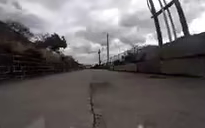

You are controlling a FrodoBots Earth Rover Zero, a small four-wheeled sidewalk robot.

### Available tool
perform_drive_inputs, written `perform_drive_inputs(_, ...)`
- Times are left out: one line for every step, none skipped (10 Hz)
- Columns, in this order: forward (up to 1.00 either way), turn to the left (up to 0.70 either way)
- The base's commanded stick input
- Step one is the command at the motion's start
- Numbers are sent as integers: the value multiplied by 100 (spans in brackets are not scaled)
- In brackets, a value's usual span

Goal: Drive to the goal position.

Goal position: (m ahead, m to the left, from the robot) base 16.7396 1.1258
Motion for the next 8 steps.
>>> perform_drive_inputs(100,0)
perform_drive_inputs(100,0)
perform_drive_inputs(100,0)
perform_drive_inputs(100,0)
perform_drive_inputs(100,-40)
perform_drive_inputs(100,-40)
perform_drive_inputs(100,-40)
perform_drive_inputs(100,0)
